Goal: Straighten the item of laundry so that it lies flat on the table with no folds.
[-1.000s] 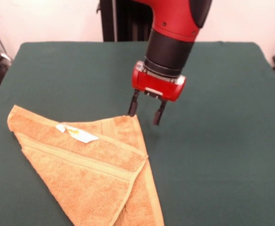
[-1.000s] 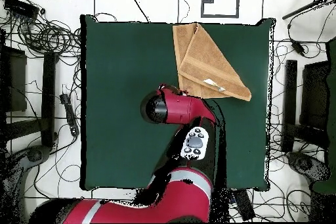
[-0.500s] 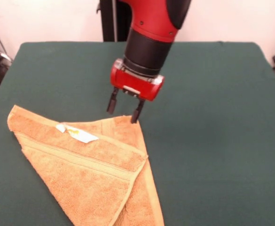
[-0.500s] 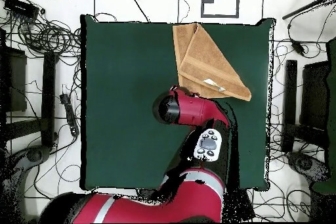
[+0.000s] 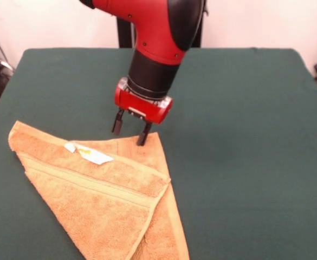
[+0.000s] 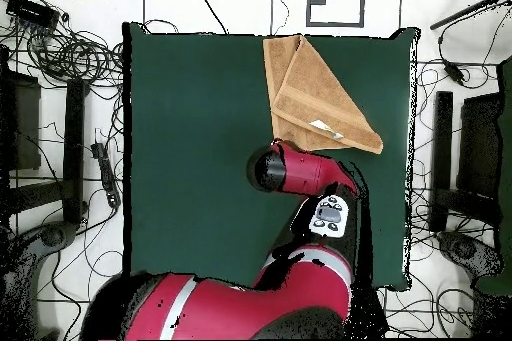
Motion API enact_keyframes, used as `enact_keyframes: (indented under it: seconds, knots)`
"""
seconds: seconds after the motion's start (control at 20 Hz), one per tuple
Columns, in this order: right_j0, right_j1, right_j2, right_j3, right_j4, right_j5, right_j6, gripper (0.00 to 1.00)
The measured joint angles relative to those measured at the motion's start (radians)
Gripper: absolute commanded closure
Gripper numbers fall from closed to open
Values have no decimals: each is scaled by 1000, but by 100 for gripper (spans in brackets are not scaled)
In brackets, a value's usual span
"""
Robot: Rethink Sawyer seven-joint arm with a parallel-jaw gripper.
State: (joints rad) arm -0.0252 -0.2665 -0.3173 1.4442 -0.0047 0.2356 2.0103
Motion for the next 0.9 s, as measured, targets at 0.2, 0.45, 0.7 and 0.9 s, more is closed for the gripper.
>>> enact_keyframes:
  seconds: [0.2, 0.45, 0.7, 0.9]
  knots:
    - [10, 2, -10, -1, 1, -6, 0, 0]
    - [10, -1, -10, 2, 1, -6, 0, 0]
    - [9, -24, -3, 30, 1, -6, 0, 0]
    - [5, -65, 1, 64, 1, -6, 0, 0]
